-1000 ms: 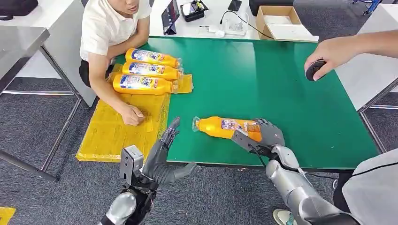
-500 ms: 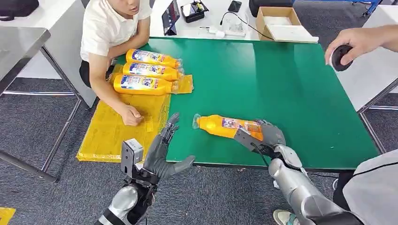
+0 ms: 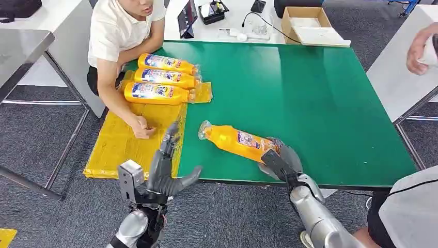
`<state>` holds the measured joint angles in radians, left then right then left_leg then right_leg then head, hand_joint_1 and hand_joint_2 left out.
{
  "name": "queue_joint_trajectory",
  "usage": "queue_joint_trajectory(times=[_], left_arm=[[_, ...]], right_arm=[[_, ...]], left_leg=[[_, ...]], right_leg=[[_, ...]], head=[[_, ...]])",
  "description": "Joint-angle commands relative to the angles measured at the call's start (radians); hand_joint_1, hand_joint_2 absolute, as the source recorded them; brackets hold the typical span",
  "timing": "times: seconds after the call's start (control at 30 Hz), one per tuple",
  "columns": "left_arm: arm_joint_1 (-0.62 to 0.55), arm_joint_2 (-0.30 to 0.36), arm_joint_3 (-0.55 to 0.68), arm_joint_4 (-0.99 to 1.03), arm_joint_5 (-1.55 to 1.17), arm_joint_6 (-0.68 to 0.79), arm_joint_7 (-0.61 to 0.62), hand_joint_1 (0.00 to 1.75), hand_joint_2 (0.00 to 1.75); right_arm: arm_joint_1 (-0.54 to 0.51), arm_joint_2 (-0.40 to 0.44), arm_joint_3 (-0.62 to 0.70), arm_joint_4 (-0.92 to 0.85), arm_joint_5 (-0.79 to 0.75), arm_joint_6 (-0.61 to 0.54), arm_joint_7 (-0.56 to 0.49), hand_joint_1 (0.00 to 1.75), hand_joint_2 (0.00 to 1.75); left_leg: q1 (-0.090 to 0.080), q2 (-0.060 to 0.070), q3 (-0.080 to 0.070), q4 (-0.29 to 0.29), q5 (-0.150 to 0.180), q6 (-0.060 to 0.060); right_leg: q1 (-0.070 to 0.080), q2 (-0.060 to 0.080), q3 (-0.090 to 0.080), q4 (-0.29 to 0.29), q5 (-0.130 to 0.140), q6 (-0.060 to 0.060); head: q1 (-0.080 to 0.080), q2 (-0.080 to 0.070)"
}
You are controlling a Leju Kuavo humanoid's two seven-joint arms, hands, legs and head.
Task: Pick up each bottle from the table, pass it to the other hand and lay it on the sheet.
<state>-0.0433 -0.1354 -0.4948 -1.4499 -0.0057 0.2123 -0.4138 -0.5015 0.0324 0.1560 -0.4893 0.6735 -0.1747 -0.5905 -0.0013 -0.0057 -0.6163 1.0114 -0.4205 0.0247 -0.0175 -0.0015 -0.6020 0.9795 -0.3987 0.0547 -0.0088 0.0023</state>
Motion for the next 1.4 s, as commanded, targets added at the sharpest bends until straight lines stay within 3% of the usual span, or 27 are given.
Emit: queue_joint_trajectory(times=[0.03, 0.27, 0.3, 0.37, 0.43, 0.57, 0.7, 0.73, 0.93, 1.27, 1.4], left_arm=[[0.057, -0.024, 0.093, -0.054, 0.029, 0.035, -0.011, 0.00, 1.75], [0.113, 0.009, 0.064, -0.034, 0.101, -0.028, 0.027, 0.00, 1.75], [0.114, 0.016, 0.042, -0.033, 0.115, -0.061, 0.033, 0.00, 1.75], [0.109, 0.032, 0.013, -0.028, 0.139, -0.118, 0.059, 0.00, 1.75], [0.106, 0.031, 0.008, -0.019, 0.165, -0.148, 0.068, 0.00, 1.75], [0.101, 0.028, 0.010, -0.009, 0.187, -0.171, 0.081, 0.00, 1.75], [0.073, 0.061, -0.038, 0.059, 0.342, -0.375, 0.183, 0.00, 1.75], [0.062, 0.059, -0.040, 0.083, 0.295, -0.378, 0.125, 0.00, 1.75], [0.027, 0.023, -0.029, 0.110, 0.335, -0.449, 0.165, 0.00, 1.75], [0.014, 0.036, -0.028, 0.095, 0.326, -0.450, 0.155, 0.00, 1.75], [-0.004, 0.009, 0.001, 0.086, 0.286, -0.390, 0.110, 0.00, 1.75]], right_arm=[[0.083, 0.027, -0.028, -0.168, -0.069, 0.002, -0.016, 1.75, 1.75], [0.317, 0.091, 0.038, -0.534, -0.291, 0.093, -0.063, 1.75, 1.75], [0.329, 0.104, 0.056, -0.554, -0.301, 0.079, -0.036, 1.61, 1.75], [0.327, 0.117, 0.092, -0.567, -0.295, 0.062, -0.030, 1.75, 1.75], [0.322, 0.124, 0.119, -0.577, -0.314, 0.084, -0.031, 1.75, 1.75], [0.318, 0.114, 0.144, -0.586, -0.336, 0.095, -0.029, 1.75, 1.75], [0.298, 0.142, 0.244, -0.585, -0.355, 0.155, -0.026, 1.75, 1.75], [0.279, 0.152, 0.279, -0.561, -0.357, 0.159, -0.027, 1.75, 1.75], [0.241, 0.170, 0.389, -0.481, -0.354, 0.185, -0.043, 1.75, 1.75], [0.225, 0.179, 0.441, -0.432, -0.333, 0.187, -0.054, 1.75, 1.75], [0.233, 0.173, 0.470, -0.437, -0.328, 0.194, -0.056, 1.75, 1.75]], left_leg=[[0.000, 0.002, 0.001, 0.000, -0.002, -0.001], [0.000, 0.000, 0.001, -0.001, -0.002, -0.002], [0.001, 0.002, 0.004, -0.002, -0.004, -0.003], [0.001, 0.002, 0.003, -0.001, -0.004, -0.003], [0.001, 0.002, -0.002, -0.001, -0.002, -0.002], [0.002, 0.002, 0.000, -0.001, -0.003, -0.003], [0.001, 0.001, -0.002, -0.001, -0.002, -0.002], [0.002, 0.003, 0.002, -0.001, -0.004, -0.003], [0.002, 0.003, -0.001, -0.001, -0.002, -0.003], [0.003, 0.001, 0.000, -0.001, -0.003, -0.003], [0.003, 0.001, -0.002, -0.001, -0.002, -0.002]], right_leg=[[0.001, 0.002, 0.001, 0.000, -0.001, -0.002], [0.001, 0.000, 0.001, -0.001, -0.002, -0.002], [0.002, 0.001, 0.003, -0.001, -0.003, -0.003], [0.001, 0.001, 0.002, 0.000, -0.004, -0.004], [0.001, 0.002, -0.004, 0.000, -0.002, -0.003], [0.001, 0.002, -0.001, 0.000, -0.003, -0.004], [0.001, 0.001, -0.003, 0.000, -0.002, -0.003], [0.001, 0.002, 0.000, 0.000, -0.003, -0.004], [0.002, 0.002, -0.003, 0.000, -0.002, -0.004], [0.003, 0.000, -0.001, -0.001, -0.003, -0.004], [0.003, 0.000, -0.003, -0.001, -0.002, -0.003]], head=[[0.000, 0.000], [0.000, 0.000], [-0.001, 0.000], [0.000, 0.000], [-0.001, 0.000], [0.000, 0.000], [0.000, 0.000], [0.000, 0.000], [0.000, 0.000], [0.000, 0.000], [0.000, 0.000]])
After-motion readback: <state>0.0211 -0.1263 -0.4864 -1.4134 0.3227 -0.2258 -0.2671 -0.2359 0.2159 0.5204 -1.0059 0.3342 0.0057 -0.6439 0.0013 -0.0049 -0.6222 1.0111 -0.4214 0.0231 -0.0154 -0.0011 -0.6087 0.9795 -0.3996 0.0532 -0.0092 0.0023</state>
